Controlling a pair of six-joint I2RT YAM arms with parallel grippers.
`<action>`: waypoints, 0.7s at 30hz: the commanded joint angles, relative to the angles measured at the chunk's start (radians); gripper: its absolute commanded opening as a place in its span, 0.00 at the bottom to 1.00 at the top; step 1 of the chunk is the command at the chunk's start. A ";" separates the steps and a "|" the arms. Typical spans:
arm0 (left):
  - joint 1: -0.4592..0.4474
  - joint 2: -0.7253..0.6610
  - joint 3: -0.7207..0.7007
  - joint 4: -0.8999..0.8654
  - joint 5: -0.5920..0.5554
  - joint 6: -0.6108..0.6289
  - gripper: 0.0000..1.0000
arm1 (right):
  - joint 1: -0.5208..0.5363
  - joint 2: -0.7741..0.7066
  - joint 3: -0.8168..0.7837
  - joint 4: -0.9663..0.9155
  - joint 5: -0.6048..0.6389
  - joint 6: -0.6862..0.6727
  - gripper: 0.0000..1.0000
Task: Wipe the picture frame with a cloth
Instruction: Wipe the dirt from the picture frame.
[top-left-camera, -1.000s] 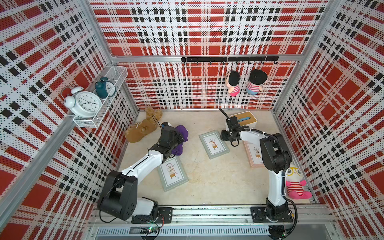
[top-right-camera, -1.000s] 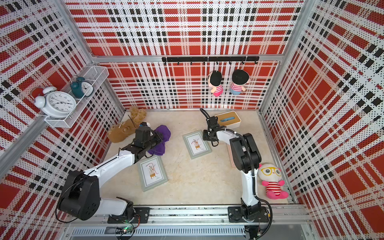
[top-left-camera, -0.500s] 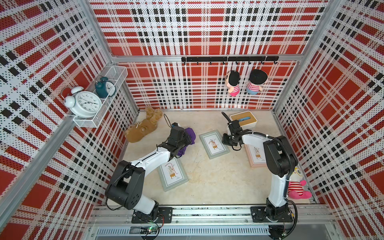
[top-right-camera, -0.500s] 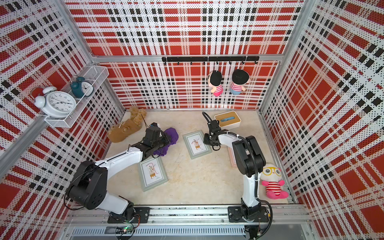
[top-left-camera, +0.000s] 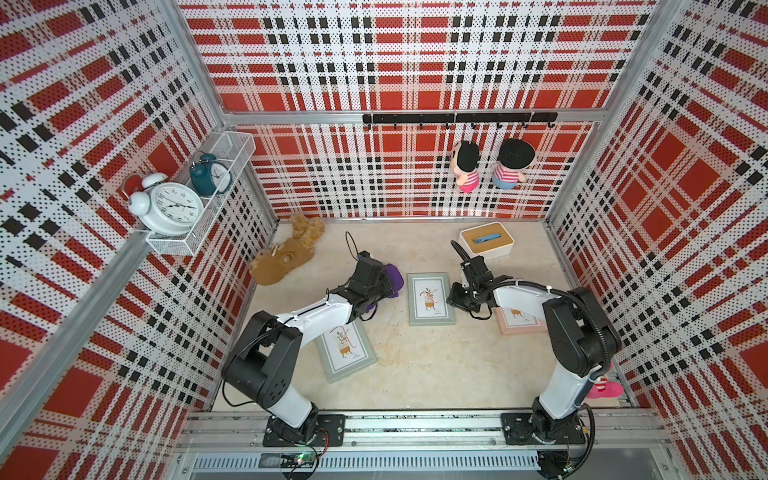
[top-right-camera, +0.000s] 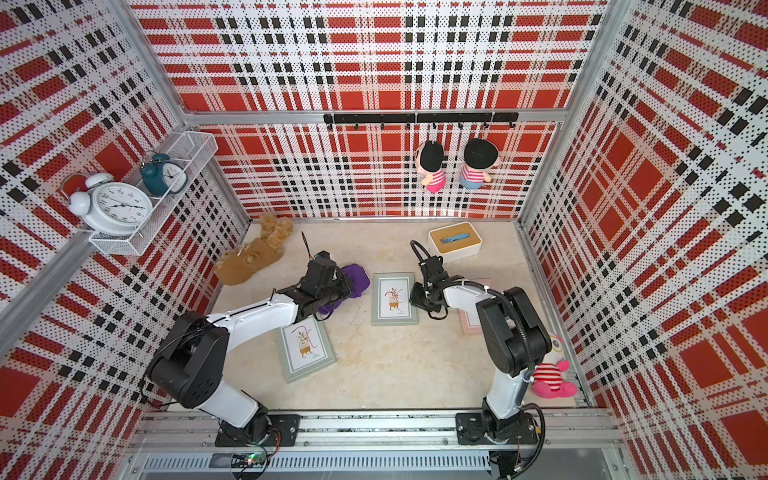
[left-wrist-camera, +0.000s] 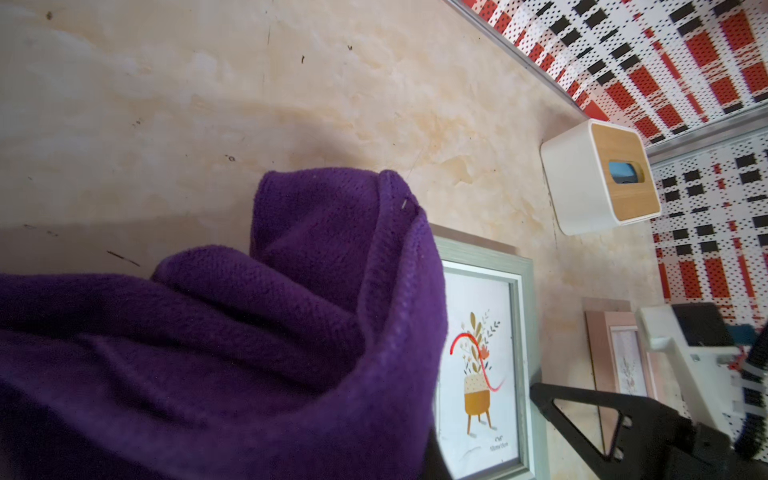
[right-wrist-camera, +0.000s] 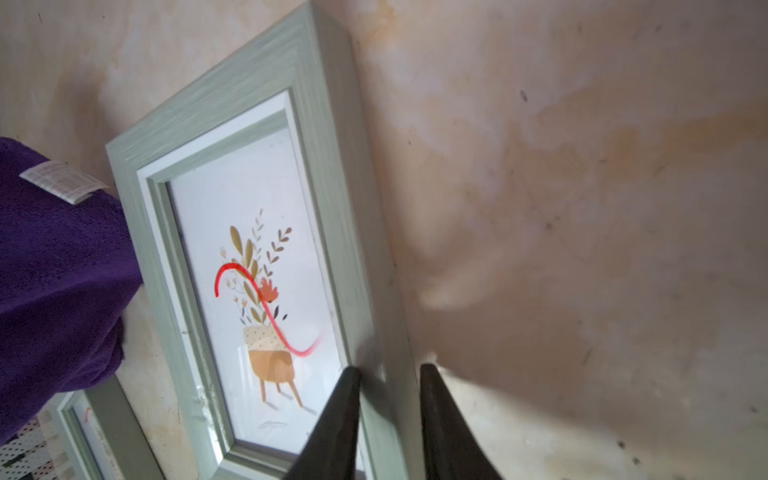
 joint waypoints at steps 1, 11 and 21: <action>-0.023 0.031 0.066 -0.047 -0.051 0.050 0.00 | 0.002 -0.042 0.055 -0.025 0.067 -0.037 0.37; -0.090 0.182 0.202 -0.096 -0.068 0.086 0.00 | -0.044 0.086 0.182 0.013 0.021 -0.129 0.36; -0.144 0.333 0.343 -0.133 -0.059 0.069 0.00 | -0.061 0.183 0.223 -0.009 -0.023 -0.157 0.25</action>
